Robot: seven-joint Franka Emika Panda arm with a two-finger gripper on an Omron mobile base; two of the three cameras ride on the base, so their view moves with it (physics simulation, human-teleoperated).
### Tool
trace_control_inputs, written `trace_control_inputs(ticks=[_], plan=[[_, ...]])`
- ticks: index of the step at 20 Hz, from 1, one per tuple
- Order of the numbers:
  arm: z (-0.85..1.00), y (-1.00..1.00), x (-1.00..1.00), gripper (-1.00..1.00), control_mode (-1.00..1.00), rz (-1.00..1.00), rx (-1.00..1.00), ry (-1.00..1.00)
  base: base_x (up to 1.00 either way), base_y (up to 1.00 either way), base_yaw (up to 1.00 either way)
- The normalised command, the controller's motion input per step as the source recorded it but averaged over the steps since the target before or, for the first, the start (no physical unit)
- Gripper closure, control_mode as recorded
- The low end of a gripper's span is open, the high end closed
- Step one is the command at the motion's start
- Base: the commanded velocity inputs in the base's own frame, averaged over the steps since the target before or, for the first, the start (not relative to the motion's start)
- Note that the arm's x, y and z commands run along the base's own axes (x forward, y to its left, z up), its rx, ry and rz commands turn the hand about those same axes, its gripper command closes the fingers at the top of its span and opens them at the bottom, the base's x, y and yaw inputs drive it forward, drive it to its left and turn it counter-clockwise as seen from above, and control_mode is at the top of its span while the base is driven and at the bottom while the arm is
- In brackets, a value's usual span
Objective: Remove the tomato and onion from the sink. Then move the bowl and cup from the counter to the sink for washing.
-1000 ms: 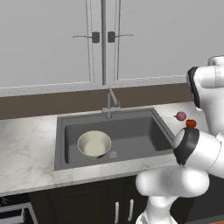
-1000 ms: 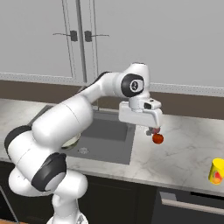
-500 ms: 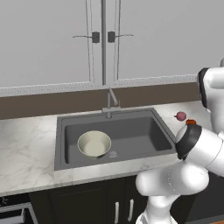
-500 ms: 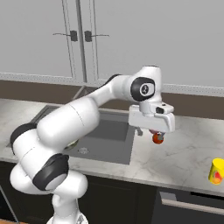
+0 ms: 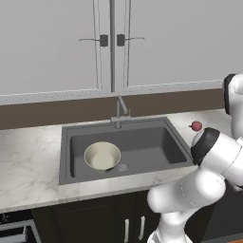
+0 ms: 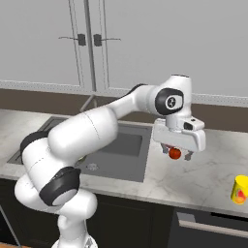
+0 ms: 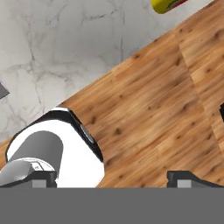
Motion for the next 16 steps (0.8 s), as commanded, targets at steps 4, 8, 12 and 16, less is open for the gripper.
trace_control_inputs(ticks=[4, 8, 12, 16], plan=[[0.00, -0.28, -0.07, -1.00, -1.00, -0.09, 0.00, 0.00, 0.00, 0.00, 0.00], [0.00, -0.23, -0.04, -1.00, -1.00, -0.09, 0.00, 0.00, 0.00, 0.00, 0.00], [0.00, -0.22, -0.03, -1.00, -1.00, -0.08, 0.00, 0.00, 0.00, 0.00, 0.00], [0.00, -0.22, -0.04, -1.00, -1.00, -0.08, 0.00, 0.00, 0.00, 0.00, 0.00]])
